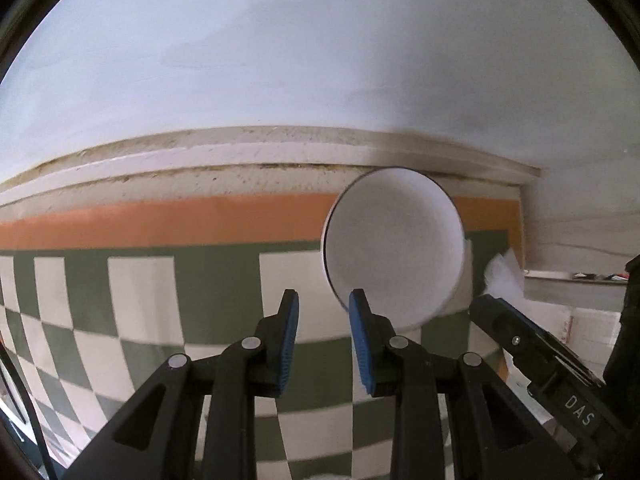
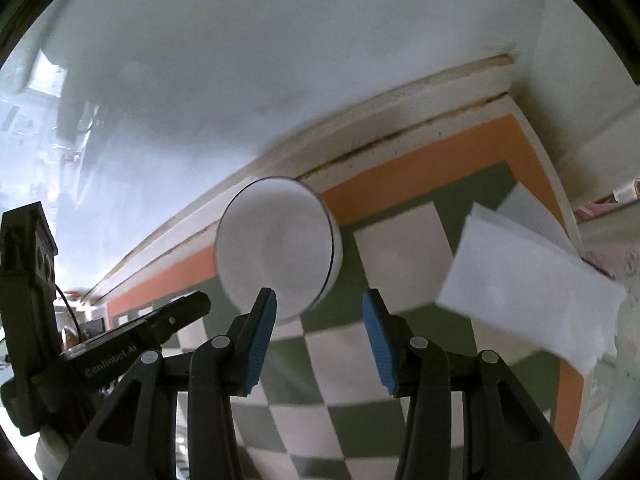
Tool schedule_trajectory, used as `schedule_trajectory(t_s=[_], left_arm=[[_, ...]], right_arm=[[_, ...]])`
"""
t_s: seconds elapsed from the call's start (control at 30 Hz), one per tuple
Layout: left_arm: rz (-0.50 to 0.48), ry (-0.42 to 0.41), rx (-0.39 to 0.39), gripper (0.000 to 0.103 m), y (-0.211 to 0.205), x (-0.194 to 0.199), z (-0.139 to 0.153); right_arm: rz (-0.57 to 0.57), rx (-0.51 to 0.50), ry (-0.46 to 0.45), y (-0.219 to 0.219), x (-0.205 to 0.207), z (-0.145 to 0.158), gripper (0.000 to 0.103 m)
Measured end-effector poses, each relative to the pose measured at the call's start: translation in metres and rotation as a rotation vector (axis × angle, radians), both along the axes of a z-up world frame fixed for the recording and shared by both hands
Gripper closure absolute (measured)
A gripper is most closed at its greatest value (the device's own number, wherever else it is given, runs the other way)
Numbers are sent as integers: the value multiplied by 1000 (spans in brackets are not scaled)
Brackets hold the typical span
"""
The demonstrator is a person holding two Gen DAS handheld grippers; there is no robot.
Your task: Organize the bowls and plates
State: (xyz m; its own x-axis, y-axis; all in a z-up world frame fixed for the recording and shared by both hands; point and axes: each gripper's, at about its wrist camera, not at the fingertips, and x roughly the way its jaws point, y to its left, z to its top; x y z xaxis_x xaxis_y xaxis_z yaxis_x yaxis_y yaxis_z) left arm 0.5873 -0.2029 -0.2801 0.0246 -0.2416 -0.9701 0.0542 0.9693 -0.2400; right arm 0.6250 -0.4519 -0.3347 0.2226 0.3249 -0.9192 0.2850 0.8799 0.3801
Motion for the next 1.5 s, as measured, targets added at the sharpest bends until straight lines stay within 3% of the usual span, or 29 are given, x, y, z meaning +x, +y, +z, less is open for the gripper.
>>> schedule_trajectory(t_s=[0.17, 0.33, 0.47, 0.5, 1.0, 1.5], left_arm=[[-20, 16, 27, 79, -8, 15, -20], [-40, 2, 24, 81, -12, 21, -28], [-47, 2, 7, 88, -16, 22, -31], [-48, 1, 5, 88, -16, 22, -30], [-64, -27, 1, 88, -16, 5, -12], [-108, -104, -21, 88, 6, -74, 57]], right_arm=[[-3, -21, 16, 1, 22, -21, 57], [-2, -23, 26, 3, 34, -35, 68], [10, -27, 40, 5, 40, -44, 93], [14, -32, 48, 6, 42, -48, 94], [36, -54, 41, 26, 24, -40, 95], [68, -58, -11, 40, -57, 34, 95]])
